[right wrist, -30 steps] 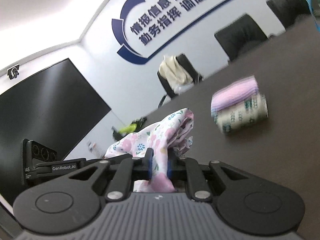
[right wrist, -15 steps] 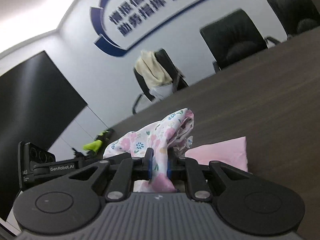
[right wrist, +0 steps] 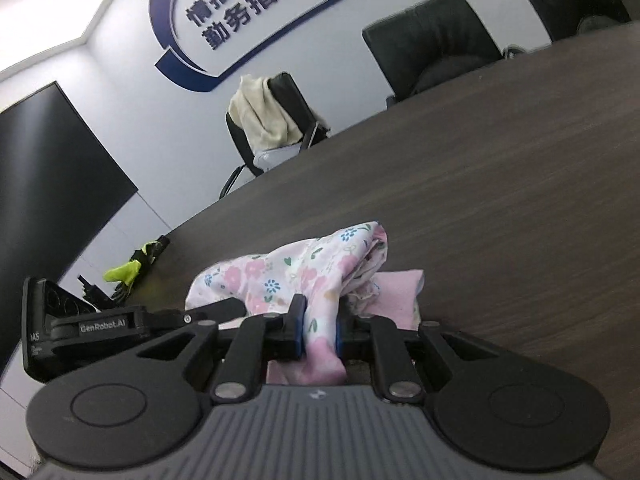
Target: Fold clothes
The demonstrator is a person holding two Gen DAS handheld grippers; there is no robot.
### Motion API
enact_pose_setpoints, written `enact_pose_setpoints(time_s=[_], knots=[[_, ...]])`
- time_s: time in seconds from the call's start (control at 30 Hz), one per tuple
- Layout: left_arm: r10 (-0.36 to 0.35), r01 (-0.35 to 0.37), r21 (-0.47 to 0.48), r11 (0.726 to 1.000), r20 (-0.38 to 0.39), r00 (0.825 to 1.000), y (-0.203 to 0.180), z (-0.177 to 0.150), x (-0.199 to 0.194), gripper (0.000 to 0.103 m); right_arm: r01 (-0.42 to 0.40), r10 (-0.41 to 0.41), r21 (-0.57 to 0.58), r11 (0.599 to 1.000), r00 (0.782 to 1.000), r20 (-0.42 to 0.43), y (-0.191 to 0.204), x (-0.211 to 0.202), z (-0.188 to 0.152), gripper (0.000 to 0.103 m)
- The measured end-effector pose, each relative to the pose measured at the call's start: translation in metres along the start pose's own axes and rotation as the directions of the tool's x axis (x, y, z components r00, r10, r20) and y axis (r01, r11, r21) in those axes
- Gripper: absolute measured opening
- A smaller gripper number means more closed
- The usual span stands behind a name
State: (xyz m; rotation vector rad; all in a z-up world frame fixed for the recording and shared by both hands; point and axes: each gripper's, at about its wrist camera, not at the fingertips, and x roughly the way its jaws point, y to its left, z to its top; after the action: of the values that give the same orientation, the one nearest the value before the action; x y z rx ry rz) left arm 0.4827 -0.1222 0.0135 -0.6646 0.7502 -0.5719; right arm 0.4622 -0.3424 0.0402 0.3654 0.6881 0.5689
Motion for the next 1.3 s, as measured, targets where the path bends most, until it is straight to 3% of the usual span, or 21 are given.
enact_pose_setpoints(time_s=[0.03, 0.07, 0.1, 0.13, 0.17, 0.23, 0.33, 0.4, 0.43, 0.47, 0.53, 0.67, 0.8, 0.93, 1.07, 1.13, 1.23, 1.27, 1.3], knots=[[-0.003, 0.003, 0.005, 1.0, 0.006, 1.0, 0.0, -0.003, -0.003, 0.027, 0.018, -0.018, -0.028, 0.999, 1.0, 0.017, 0.005, -0.003, -0.003, 0.017], [-0.001, 0.0, 0.008, 1.0, 0.012, 1.0, 0.0, -0.003, -0.007, 0.031, 0.037, -0.035, -0.055, 0.998, 0.999, 0.035, 0.009, -0.007, -0.006, 0.026], [0.007, -0.007, 0.01, 1.0, 0.025, 1.0, -0.003, -0.003, -0.012, 0.04, 0.057, -0.052, -0.081, 0.995, 0.997, 0.054, 0.014, -0.01, -0.009, 0.032], [0.026, -0.027, 0.024, 0.999, 0.046, 0.999, -0.007, -0.003, -0.018, 0.051, 0.076, -0.068, -0.109, 0.991, 0.995, 0.073, 0.018, -0.014, -0.011, 0.046], [0.052, -0.055, 0.043, 0.998, 0.071, 0.996, -0.012, -0.003, -0.024, 0.053, 0.094, -0.081, -0.138, 0.986, 0.992, 0.094, 0.022, -0.02, -0.011, 0.051], [0.106, -0.12, 0.115, 0.986, 0.119, 0.987, -0.029, -0.004, -0.035, 0.054, 0.132, -0.106, -0.178, 0.975, 0.983, 0.15, 0.03, -0.032, -0.008, 0.054], [0.143, -0.193, 0.267, 0.944, 0.196, 0.97, -0.072, -0.007, -0.052, 0.054, 0.182, -0.124, -0.211, 0.96, 0.958, 0.258, 0.039, -0.049, -0.004, 0.056], [0.154, -0.258, 0.323, 0.91, 0.316, 0.936, -0.099, -0.014, -0.064, 0.054, 0.195, -0.113, -0.226, 0.954, 0.936, 0.334, 0.046, -0.057, -0.001, 0.054], [0.151, -0.272, 0.326, 0.905, 0.351, 0.924, -0.11, -0.017, -0.064, 0.053, 0.177, -0.088, -0.233, 0.956, 0.933, 0.349, 0.049, -0.056, 0.001, 0.044], [0.156, -0.28, 0.333, 0.9, 0.354, 0.922, -0.118, -0.019, -0.057, 0.052, 0.165, -0.076, -0.242, 0.956, 0.938, 0.339, 0.053, -0.051, 0.003, 0.025], [0.188, -0.308, 0.353, 0.884, 0.334, 0.924, -0.127, -0.025, -0.036, 0.022, 0.187, -0.089, -0.284, 0.94, 0.941, 0.326, 0.064, -0.036, 0.003, 0.014], [0.314, -0.416, 0.346, 0.841, 0.315, 0.896, -0.105, -0.048, 0.0, 0.011, 0.26, -0.167, -0.337, 0.905, 0.945, 0.282, 0.076, 0.0, -0.012, 0.01], [0.352, -0.462, 0.386, 0.798, 0.324, 0.878, -0.084, -0.074, 0.018, 0.011, 0.282, -0.208, -0.401, 0.872, 0.953, 0.219, 0.076, 0.033, -0.04, 0.009], [0.34, -0.454, 0.379, 0.806, 0.331, 0.88, -0.073, -0.08, 0.01, 0.011, 0.301, -0.218, -0.436, 0.848, 0.948, 0.231, 0.084, 0.035, -0.051, 0.009], [0.326, -0.446, 0.389, 0.806, 0.339, 0.883, -0.072, -0.081, 0.014, 0.011, 0.332, -0.258, -0.305, 0.893, 0.931, 0.259, 0.061, 0.025, -0.046, 0.009], [0.322, -0.445, 0.39, 0.806, 0.341, 0.883, -0.072, -0.08, 0.014, 0.011, 0.313, -0.256, -0.249, 0.917, 0.938, 0.235, 0.046, 0.02, -0.045, 0.009], [0.331, -0.465, 0.404, 0.788, 0.359, 0.872, -0.076, -0.082, 0.013, 0.011, 0.357, -0.263, -0.272, 0.894, 0.908, 0.327, 0.055, 0.009, -0.052, 0.009], [0.33, -0.464, 0.405, 0.788, 0.358, 0.873, -0.077, -0.081, 0.014, 0.01, 0.358, -0.262, -0.277, 0.891, 0.907, 0.329, 0.056, 0.009, -0.054, 0.009], [0.329, -0.46, 0.404, 0.791, 0.353, 0.876, -0.076, -0.08, 0.014, 0.011, 0.341, -0.265, -0.271, 0.9, 0.922, 0.282, 0.052, 0.015, -0.055, 0.009]])
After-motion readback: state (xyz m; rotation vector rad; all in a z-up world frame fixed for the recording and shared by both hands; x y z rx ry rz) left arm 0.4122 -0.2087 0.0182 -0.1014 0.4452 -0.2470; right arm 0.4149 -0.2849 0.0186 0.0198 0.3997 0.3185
